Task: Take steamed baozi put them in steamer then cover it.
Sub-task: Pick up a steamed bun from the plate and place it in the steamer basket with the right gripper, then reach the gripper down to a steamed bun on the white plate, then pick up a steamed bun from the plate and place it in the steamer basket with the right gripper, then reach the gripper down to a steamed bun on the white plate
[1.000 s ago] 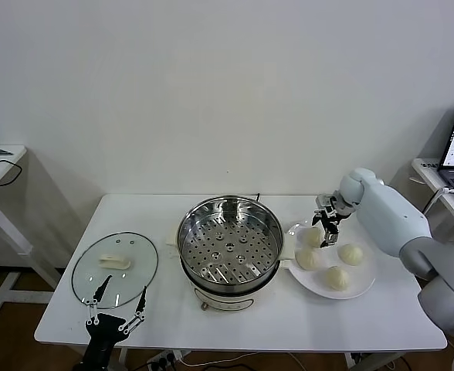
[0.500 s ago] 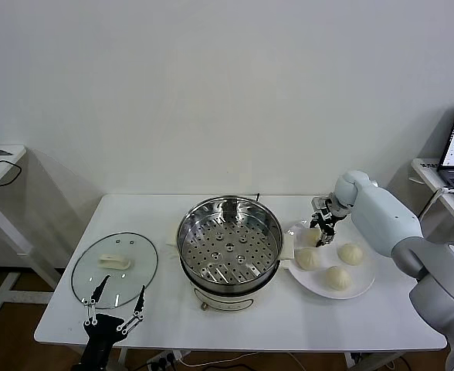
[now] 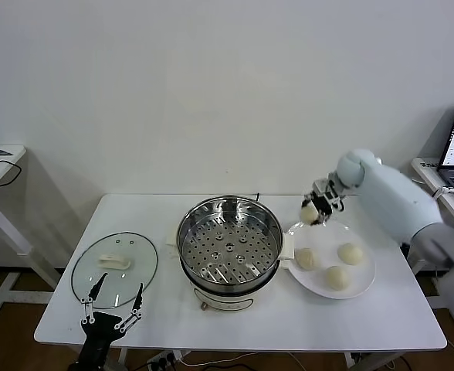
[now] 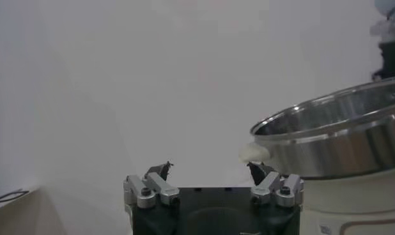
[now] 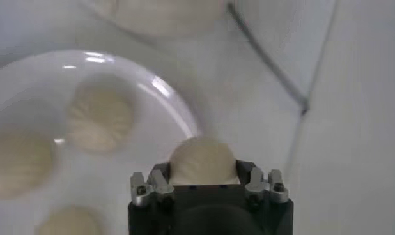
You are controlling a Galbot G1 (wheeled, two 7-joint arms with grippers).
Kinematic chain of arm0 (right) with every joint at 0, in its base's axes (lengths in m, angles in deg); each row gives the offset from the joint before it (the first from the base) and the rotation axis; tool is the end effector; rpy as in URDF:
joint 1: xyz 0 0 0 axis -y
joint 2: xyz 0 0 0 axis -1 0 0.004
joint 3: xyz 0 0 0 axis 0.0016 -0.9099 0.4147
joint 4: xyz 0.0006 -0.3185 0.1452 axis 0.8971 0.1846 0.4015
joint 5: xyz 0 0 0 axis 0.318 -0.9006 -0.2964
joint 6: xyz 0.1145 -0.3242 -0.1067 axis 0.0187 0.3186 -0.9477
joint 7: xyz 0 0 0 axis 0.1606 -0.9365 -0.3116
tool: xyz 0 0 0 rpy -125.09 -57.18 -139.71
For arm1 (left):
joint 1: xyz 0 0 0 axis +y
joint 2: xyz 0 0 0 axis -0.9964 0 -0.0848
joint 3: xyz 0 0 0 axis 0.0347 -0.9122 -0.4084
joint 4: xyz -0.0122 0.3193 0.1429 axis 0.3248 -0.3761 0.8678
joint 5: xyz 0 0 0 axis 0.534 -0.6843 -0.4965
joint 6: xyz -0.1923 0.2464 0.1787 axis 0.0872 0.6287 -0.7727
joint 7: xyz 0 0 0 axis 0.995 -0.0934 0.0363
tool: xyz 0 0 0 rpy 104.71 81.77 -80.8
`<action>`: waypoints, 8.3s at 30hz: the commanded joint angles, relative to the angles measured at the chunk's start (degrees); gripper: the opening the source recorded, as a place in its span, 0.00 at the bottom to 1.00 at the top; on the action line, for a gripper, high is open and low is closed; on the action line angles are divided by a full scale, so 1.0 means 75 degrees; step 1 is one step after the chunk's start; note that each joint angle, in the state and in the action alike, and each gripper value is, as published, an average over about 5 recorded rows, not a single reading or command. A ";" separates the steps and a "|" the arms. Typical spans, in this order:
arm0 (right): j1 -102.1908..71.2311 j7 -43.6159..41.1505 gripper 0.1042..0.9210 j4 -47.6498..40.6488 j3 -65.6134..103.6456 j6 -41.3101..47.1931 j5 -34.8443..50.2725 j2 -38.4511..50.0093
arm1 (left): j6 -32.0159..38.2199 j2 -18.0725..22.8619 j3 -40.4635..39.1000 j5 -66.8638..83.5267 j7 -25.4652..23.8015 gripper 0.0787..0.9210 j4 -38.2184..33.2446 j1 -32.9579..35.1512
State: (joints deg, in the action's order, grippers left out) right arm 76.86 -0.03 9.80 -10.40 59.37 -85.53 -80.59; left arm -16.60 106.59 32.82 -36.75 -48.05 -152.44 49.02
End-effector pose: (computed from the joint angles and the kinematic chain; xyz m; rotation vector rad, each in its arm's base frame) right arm 0.6207 -0.0718 -0.0632 1.6395 -1.2144 1.9835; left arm 0.1082 0.0728 -0.3294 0.1761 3.0196 0.5381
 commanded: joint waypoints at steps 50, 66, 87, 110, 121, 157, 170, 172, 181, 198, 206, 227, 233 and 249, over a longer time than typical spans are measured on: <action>0.0005 -0.0019 0.87 0.0837 -0.1614 -0.2212 -0.1869 -0.2689 | 0.0284 0.0067 0.0211 0.0097 0.0102 0.88 0.0014 0.0112; 0.1855 -0.0914 0.88 0.2518 -0.1765 0.2374 0.3716 0.1116 | 0.0273 0.0022 0.0120 0.0089 0.0115 0.88 -0.0023 0.0076; -0.0344 0.0348 0.88 0.1201 -0.2861 0.3556 0.3527 0.2044 | 0.0313 0.0011 0.0045 -0.0024 0.0204 0.88 -0.0038 0.0182; -0.1368 0.0728 0.88 -0.0116 -0.2200 0.3598 0.2918 0.0751 | 0.0310 0.0012 0.0111 0.0033 0.0280 0.88 0.0078 0.0061; -0.1222 0.0745 0.69 0.0073 -0.2145 0.3592 0.2922 0.0846 | 0.0373 0.0009 0.0147 0.0113 0.0275 0.88 0.0050 0.0055; 0.3275 0.0516 0.70 0.3251 -0.5167 0.5268 0.5945 -0.1965 | 0.0414 0.0057 -0.0184 0.0116 0.0288 0.88 0.0016 -0.0159; 0.2273 0.1263 0.70 0.2352 -0.5338 0.5580 0.5637 -0.3292 | 0.0409 0.0101 -0.0116 0.0129 0.0335 0.88 -0.0026 -0.0216; 0.2242 0.1286 0.70 0.2250 -0.5383 0.5590 0.5584 -0.3377 | 0.0410 0.0113 -0.0127 0.0131 0.0340 0.88 -0.0042 -0.0216; 0.2181 0.1490 0.74 0.2207 -0.5463 0.5644 0.5510 -0.3435 | 0.0418 0.0126 -0.0155 0.0129 0.0348 0.88 -0.0053 -0.0206; 0.3447 0.0616 0.88 0.3856 -0.4661 0.5053 0.5009 -0.0336 | 0.0393 0.0109 -0.0251 0.0097 0.0343 0.88 -0.0038 -0.0218; 0.3644 -0.0395 0.88 0.4067 -0.4620 0.4005 0.4291 0.2205 | 0.0396 0.0069 -0.0305 0.0058 0.0348 0.88 -0.0040 -0.0192; -0.0034 0.0521 0.88 0.3118 -0.3684 0.3698 0.2685 0.3663 | 0.0554 0.0161 -0.0350 -0.0070 0.0479 0.88 -0.0079 0.0122; -0.0636 0.0634 0.88 0.2528 -0.3127 0.3731 0.2396 0.3304 | 0.0589 0.0122 -0.0210 -0.0078 0.0453 0.88 -0.0184 0.0177; -0.1102 0.0503 0.88 0.1924 -0.2834 0.3842 0.2322 0.2595 | 0.0639 0.0142 -0.0059 -0.0071 0.0421 0.88 -0.0251 0.0248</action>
State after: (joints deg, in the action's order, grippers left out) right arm 70.80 3.63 25.77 -32.90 88.10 -67.32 -60.35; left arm -11.90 107.66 32.22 -37.27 -44.88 -154.00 50.73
